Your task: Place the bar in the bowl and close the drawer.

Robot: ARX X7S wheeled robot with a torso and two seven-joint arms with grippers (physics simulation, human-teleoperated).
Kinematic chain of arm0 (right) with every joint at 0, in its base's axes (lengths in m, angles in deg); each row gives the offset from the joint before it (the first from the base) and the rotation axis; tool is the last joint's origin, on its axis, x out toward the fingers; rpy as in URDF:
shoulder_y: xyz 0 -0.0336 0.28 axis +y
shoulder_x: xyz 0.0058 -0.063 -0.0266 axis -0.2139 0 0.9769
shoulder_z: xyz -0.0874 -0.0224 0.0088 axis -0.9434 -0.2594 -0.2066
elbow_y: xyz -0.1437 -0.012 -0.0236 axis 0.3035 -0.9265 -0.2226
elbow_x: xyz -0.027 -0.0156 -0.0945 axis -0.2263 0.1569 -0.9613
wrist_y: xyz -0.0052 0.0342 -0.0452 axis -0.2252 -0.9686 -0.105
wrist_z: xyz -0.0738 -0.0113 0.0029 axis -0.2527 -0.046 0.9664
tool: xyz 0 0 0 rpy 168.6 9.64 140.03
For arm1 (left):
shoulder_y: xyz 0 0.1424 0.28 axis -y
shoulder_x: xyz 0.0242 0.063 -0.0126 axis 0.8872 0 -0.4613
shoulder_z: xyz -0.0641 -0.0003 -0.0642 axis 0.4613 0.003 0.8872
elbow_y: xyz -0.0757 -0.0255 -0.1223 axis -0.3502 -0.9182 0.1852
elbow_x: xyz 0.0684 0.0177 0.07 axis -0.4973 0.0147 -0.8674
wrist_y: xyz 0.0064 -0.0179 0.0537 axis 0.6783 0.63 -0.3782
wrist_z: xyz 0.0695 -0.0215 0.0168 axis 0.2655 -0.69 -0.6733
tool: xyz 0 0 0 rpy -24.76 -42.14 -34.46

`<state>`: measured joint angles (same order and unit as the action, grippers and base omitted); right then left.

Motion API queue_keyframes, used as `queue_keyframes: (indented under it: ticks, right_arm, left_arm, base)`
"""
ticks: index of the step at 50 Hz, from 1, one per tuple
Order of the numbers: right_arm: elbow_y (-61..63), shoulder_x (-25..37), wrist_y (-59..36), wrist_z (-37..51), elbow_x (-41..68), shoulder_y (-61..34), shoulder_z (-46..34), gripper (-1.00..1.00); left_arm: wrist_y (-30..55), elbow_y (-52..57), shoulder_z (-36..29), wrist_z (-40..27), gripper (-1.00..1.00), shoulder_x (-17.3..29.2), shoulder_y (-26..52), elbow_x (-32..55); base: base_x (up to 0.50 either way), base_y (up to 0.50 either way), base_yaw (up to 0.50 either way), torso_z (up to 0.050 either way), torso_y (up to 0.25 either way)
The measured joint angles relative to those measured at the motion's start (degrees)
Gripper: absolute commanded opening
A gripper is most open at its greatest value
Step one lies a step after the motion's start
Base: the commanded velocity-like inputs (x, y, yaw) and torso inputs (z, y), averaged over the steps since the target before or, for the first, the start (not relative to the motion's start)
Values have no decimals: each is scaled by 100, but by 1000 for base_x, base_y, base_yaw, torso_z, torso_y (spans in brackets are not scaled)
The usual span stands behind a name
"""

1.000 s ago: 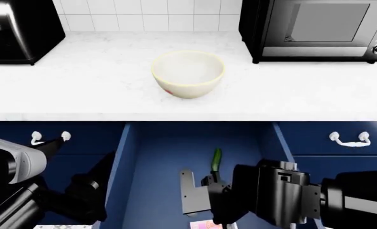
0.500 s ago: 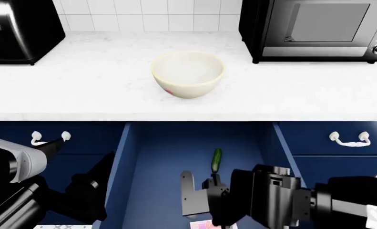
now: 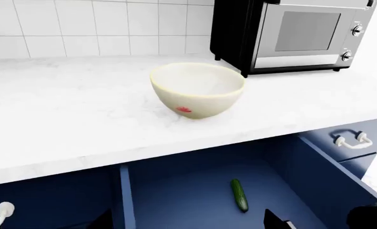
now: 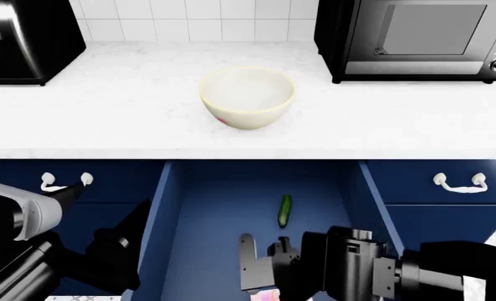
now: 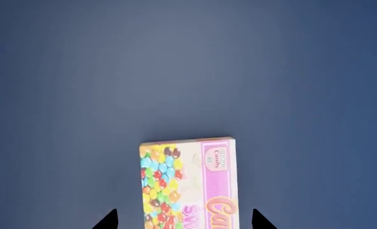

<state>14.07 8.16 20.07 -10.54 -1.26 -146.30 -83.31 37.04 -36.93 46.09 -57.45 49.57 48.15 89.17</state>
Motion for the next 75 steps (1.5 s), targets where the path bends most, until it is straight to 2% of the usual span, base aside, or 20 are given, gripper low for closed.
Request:
queue_keyframes:
  ticks: [75]
  right_arm:
    - [-972, -294, 489, -41, -208, 394, -153, 100]
  left_arm:
    - [44, -98, -36, 214, 100, -101, -130, -301]
  base:
    - [0, 0, 0, 0, 0]
